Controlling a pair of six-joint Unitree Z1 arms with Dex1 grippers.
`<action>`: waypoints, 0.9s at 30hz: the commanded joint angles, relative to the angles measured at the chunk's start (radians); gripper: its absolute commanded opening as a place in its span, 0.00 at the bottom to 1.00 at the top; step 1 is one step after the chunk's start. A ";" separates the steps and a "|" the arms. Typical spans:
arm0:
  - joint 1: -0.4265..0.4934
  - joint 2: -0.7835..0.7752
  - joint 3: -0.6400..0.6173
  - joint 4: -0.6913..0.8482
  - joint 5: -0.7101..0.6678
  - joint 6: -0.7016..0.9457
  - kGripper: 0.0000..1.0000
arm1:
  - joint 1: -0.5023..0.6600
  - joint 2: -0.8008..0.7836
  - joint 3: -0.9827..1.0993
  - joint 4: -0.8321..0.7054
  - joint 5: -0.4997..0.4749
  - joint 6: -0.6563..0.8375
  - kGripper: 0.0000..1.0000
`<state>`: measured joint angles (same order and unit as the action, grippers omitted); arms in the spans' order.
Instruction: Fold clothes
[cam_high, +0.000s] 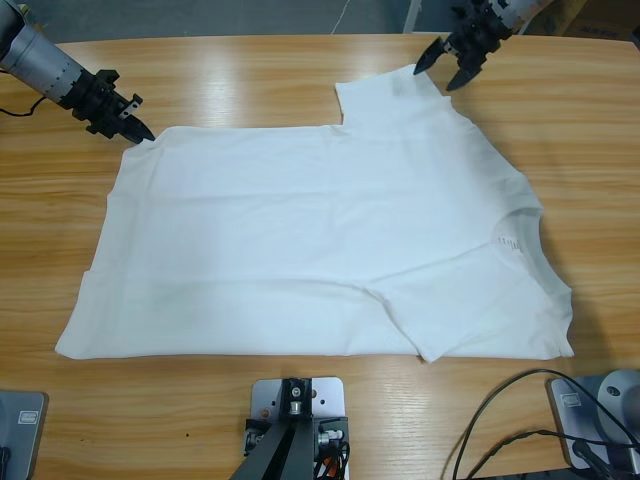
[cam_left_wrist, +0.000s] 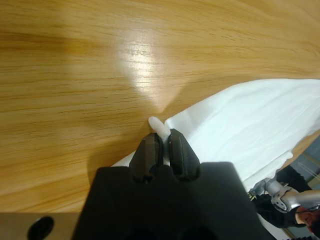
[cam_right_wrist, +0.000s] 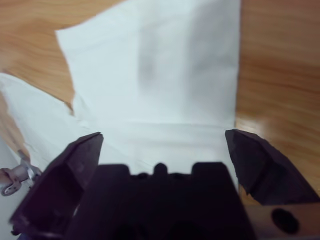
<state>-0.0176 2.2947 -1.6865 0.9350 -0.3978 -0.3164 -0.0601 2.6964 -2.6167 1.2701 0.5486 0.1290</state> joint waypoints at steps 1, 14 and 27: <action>-0.009 0.049 -0.009 0.015 -0.012 0.020 0.00 | 0.008 0.182 -0.304 0.142 -0.035 0.001 1.00; -0.009 0.058 -0.012 0.019 -0.012 0.032 0.00 | 0.029 0.076 -0.467 0.096 0.103 -0.026 1.00; -0.010 0.065 -0.013 0.028 -0.012 0.041 0.00 | -0.015 0.024 -0.462 0.053 0.117 0.024 0.99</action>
<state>-0.0178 2.2948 -1.6872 0.9434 -0.3978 -0.2880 -0.0592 2.7158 -2.6505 1.3125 0.6669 0.1453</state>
